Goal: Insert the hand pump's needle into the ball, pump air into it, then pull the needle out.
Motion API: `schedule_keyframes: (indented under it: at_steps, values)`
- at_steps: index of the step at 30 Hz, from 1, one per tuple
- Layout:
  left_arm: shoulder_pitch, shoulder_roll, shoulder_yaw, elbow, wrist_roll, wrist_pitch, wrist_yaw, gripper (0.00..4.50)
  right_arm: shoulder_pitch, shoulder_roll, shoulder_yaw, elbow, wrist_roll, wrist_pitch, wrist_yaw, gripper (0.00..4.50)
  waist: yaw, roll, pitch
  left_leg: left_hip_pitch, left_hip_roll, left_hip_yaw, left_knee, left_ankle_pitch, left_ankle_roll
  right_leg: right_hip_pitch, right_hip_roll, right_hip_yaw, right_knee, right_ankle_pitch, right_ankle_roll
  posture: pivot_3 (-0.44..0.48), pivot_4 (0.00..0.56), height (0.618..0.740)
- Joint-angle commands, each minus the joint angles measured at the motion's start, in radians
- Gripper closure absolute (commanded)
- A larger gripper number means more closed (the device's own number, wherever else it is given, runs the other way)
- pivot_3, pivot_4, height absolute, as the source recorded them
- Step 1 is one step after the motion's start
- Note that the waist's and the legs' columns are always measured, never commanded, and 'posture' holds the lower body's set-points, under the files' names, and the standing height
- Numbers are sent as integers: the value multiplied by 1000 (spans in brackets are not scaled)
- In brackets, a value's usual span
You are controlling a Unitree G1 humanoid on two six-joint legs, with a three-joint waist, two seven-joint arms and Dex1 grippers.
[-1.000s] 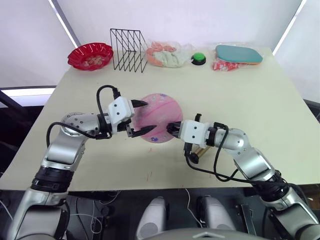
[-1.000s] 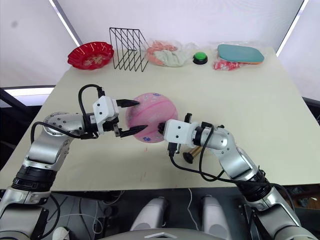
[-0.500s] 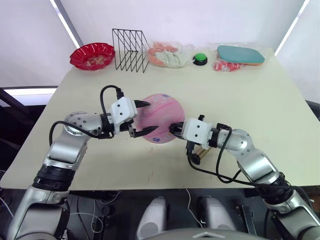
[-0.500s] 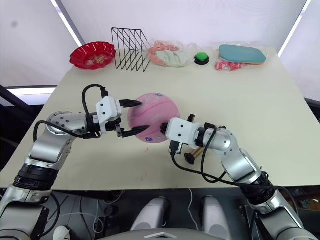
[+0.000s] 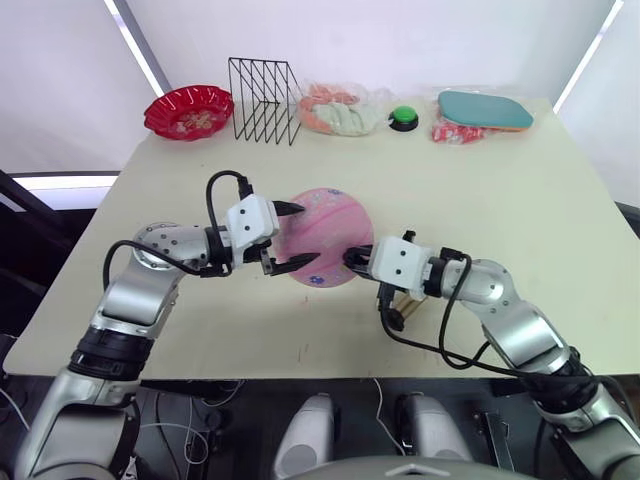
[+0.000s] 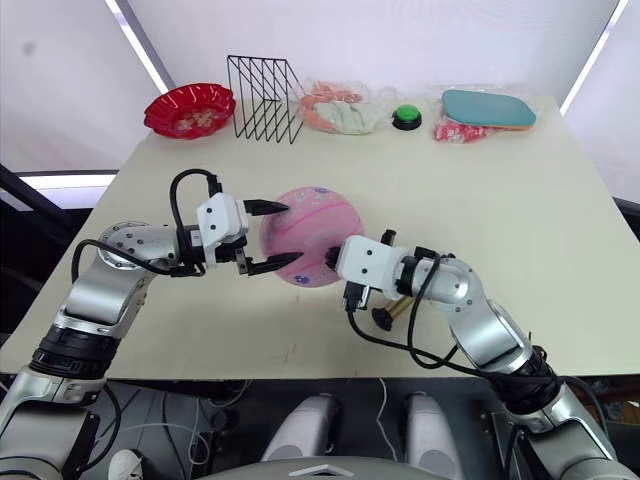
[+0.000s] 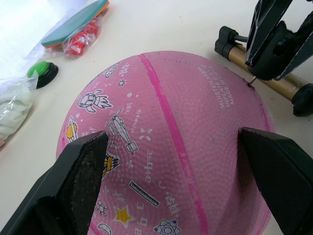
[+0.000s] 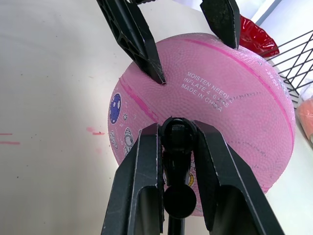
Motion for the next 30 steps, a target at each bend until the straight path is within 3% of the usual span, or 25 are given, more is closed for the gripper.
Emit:
schedule_keyframes:
  at_steps: [1,9,12,14,16,20,27,30]
  values:
    - [98,51,-103,244,181,135,25,0,-18,-37,-134,-190,51,-49,6,4158,0,1,-1,0,0,-1,0,0,0,1,0,-1,0,0,0,0,150,740]
    - [96,54,-108,250,178,133,28,0,-2,-65,-162,-253,94,-7,-2,4158,-13,7,-14,1,-1,-2,0,0,0,1,-1,-1,0,-1,2,0,150,740]
    - [92,53,-109,257,181,130,27,0,11,-65,-175,-281,115,19,-5,4158,-35,8,-20,18,2,0,-3,0,0,18,0,0,0,-6,1,0,150,740]
    - [90,46,-97,257,182,122,28,0,17,-70,-182,-296,123,29,-6,4158,-51,15,-24,25,9,-1,-3,-4,-6,24,-2,-3,-2,-9,1,0,150,740]
    - [93,38,-71,244,163,120,30,0,27,-78,-192,-305,130,39,-7,4158,-67,32,-32,18,20,-9,-4,-4,-6,22,-1,-27,-25,-10,0,0,150,740]
    - [104,25,-24,219,124,113,23,0,48,-102,-206,-299,138,35,-4,4158,-64,35,-33,22,25,-9,-17,-4,-6,24,-19,-52,-30,-10,0,0,150,740]
    - [148,5,82,135,16,131,-9,0,68,-118,-241,-264,162,26,-10,4158,-60,29,-27,33,25,2,-17,-1,-3,22,-16,-50,-11,-9,1,0,150,740]
    - [187,0,183,44,-102,183,-17,0,57,-125,-272,-226,174,17,-6,4158,-61,22,-21,31,25,4,-20,-1,-3,16,-16,-49,-9,-9,1,0,150,740]
